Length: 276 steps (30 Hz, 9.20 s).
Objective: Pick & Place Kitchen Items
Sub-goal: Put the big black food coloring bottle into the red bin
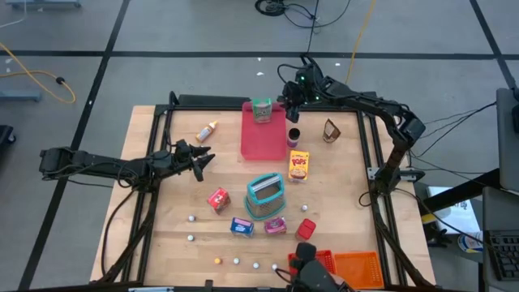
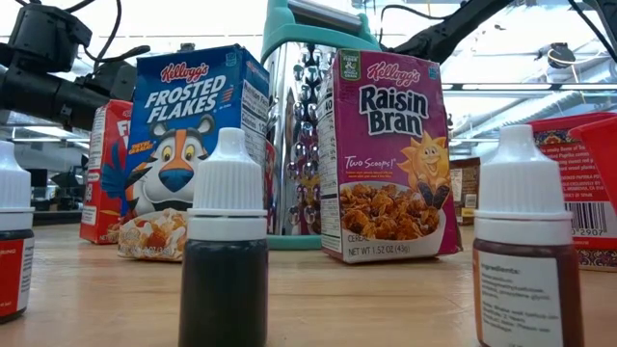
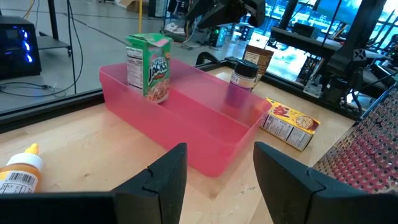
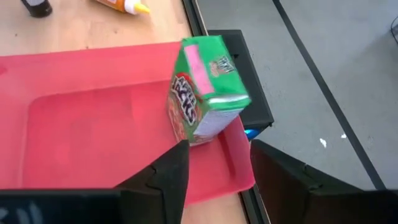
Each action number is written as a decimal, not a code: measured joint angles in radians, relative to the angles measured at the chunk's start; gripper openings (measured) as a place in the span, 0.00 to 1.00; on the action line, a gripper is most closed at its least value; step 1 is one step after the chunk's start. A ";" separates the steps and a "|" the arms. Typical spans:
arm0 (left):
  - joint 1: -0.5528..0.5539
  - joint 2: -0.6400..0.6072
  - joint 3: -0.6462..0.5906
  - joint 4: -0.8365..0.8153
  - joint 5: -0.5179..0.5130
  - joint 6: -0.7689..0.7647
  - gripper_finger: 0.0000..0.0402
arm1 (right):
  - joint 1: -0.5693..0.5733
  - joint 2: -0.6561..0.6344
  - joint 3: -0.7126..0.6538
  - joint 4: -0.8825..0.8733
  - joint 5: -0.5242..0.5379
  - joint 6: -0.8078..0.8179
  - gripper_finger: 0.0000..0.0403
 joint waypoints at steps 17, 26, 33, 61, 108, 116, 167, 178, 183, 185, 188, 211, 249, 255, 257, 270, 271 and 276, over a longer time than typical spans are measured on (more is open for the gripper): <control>-0.016 0.000 0.063 -0.070 0.122 -0.057 0.46 | 0.012 -0.089 -0.001 -0.086 0.030 0.046 0.42; -0.114 0.000 0.460 -0.957 -0.237 -0.191 0.46 | 0.028 -0.147 -0.001 -0.154 0.030 0.061 0.43; -0.123 0.000 0.530 -1.098 -0.306 -0.182 0.46 | 0.047 -0.151 -0.001 -0.163 0.030 0.061 0.43; -0.010 0.053 0.233 -0.746 -0.221 -0.128 0.46 | 0.058 -0.151 -0.001 -0.163 0.034 0.053 0.43; -0.028 0.071 0.311 -0.862 -0.278 -0.048 0.46 | 0.058 -0.151 -0.001 -0.155 0.034 0.034 0.42; -0.028 0.077 0.262 -0.852 -0.278 -0.136 0.46 | 0.057 -0.151 -0.001 -0.155 0.034 0.036 0.42; 0.034 0.268 0.254 -0.645 -0.185 -0.033 0.31 | 0.084 -0.150 0.000 -0.140 0.030 0.083 0.42; 0.034 0.216 0.296 -0.605 -0.136 0.042 0.31 | 0.112 -0.194 -0.001 -0.139 0.029 0.082 0.42; 0.034 0.174 0.414 -0.697 -0.095 0.093 0.31 | 0.159 -0.236 0.000 -0.138 0.026 0.090 0.42; 0.032 0.173 0.478 -0.735 -0.095 0.107 0.31 | 0.187 -0.243 0.000 -0.135 0.026 0.110 0.42; 0.026 0.185 0.567 -0.765 -0.073 0.141 0.31 | 0.234 -0.246 0.000 -0.145 -0.026 0.117 0.42; -0.083 0.462 0.933 -0.716 -0.021 0.312 0.32 | 0.460 -0.247 -0.047 0.047 -0.232 0.160 0.43; -0.138 0.667 1.159 -0.660 0.046 0.450 0.34 | 0.510 -0.246 -0.265 0.476 -0.234 0.235 0.40; -0.138 0.667 1.160 -0.660 0.047 0.455 0.34 | 0.510 -0.254 -0.265 0.481 -0.231 0.237 0.26; -0.138 0.667 1.160 -0.662 0.048 0.454 0.34 | 0.510 -0.254 -0.265 0.482 -0.231 0.237 0.25; -0.162 0.623 1.160 -0.724 -0.016 0.493 0.46 | 0.509 -0.268 -0.264 0.467 -0.236 0.244 0.25; -0.169 0.609 1.159 -0.752 -0.026 0.493 0.47 | 0.509 -0.270 -0.264 0.462 -0.238 0.244 0.24; -0.197 0.552 1.156 -0.867 -0.158 0.449 0.49 | 0.520 -0.301 -0.265 0.419 -0.331 0.252 0.24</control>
